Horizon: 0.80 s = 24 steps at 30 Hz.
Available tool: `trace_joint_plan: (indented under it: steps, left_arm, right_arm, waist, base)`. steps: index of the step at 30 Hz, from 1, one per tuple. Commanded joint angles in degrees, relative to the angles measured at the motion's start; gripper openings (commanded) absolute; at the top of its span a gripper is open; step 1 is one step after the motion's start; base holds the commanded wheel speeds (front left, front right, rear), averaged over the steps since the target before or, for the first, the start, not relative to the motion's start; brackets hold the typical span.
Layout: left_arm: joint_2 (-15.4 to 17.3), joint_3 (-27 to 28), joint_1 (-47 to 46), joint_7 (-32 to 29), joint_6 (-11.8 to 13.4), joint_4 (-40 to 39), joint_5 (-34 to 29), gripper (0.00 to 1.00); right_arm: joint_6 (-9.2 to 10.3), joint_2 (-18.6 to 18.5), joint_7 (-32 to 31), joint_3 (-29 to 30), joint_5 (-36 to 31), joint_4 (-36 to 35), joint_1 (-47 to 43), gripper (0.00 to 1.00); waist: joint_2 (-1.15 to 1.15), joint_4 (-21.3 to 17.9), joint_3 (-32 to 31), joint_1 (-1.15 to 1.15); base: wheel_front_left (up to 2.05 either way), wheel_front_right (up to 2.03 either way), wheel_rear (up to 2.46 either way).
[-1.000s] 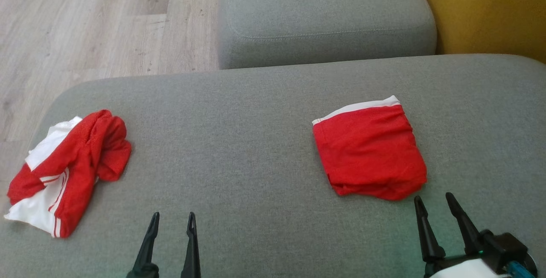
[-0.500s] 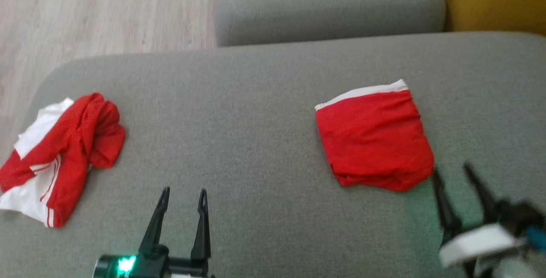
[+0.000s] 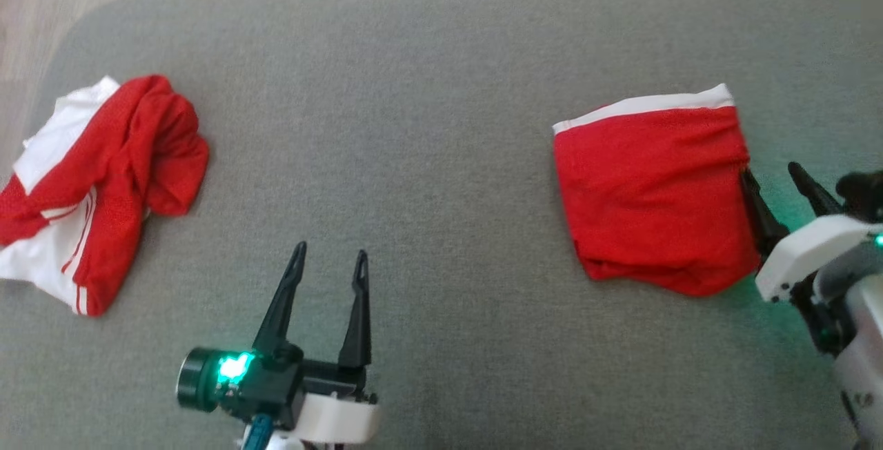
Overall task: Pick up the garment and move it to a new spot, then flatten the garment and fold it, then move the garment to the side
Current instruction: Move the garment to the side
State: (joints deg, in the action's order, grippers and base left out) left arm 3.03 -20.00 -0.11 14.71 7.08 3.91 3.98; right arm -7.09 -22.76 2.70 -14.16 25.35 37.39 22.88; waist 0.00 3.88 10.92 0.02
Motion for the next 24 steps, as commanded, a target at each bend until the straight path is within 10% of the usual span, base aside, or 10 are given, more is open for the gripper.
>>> trace_joint_plan:
  steps: [1, 7, 8, 9, 24]
  left_arm:
    - [-0.1, 1.0, -2.2, 0.3, 0.3, -1.5, 0.3, 1.0]
    - [-0.1, -0.3, -4.9, 0.3, 0.7, -1.1, 0.5, 1.0]
    - [-0.1, -0.5, -5.2, 0.3, 0.6, -0.9, 0.5, 1.0]
    - [-0.1, -0.5, -5.5, 0.3, 0.7, -0.7, 0.6, 1.0]
    - [-0.1, -1.0, -13.1, 0.3, -1.3, -2.4, 0.5, 1.0]
  right_arm:
    - [-0.4, -1.7, -0.6, -1.9, 1.7, -0.6, 1.6, 1.0]
    - [-0.4, -4.6, -8.3, -9.9, 14.2, 0.8, 4.9, 1.0]
    - [-0.4, -5.1, -8.9, -11.1, 16.2, 0.3, 5.2, 0.37]
    - [-0.4, -5.8, -8.7, -12.0, 18.1, -0.4, 5.5, 0.0]
    - [-0.4, -27.5, -6.5, -11.6, 19.9, 0.5, 13.7, 0.0]
  waist:
    - [0.0, 1.1, 1.5, -0.02]
    - [0.0, 1.9, 4.5, -0.02]
    - [0.0, 1.9, 4.8, -0.02]
    - [0.0, 1.9, 5.1, -0.02]
    - [0.0, -4.6, 19.9, -0.02]
  base:
    - [0.0, 0.0, 0.0]
    - [0.0, 0.0, 0.0]
    - [0.0, 0.0, 0.0]
    - [0.0, 0.0, 0.0]
    - [0.0, 0.0, 0.0]
